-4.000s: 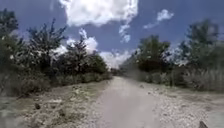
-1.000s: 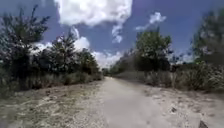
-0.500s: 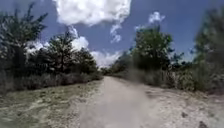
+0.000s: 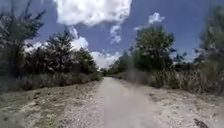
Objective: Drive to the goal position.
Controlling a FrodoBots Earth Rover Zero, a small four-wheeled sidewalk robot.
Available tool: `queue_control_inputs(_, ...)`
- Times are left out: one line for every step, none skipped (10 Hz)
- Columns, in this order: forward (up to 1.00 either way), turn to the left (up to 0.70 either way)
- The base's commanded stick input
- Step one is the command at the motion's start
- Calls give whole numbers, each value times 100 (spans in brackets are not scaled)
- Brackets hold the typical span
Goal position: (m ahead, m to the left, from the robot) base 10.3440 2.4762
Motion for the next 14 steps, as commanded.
queue_control_inputs(45,27)
queue_control_inputs(45,16)
queue_control_inputs(45,0)
queue_control_inputs(45,0)
queue_control_inputs(45,0)
queue_control_inputs(45,0)
queue_control_inputs(45,0)
queue_control_inputs(45,0)
queue_control_inputs(45,0)
queue_control_inputs(45,0)
queue_control_inputs(45,0)
queue_control_inputs(45,0)
queue_control_inputs(45,0)
queue_control_inputs(45,0)
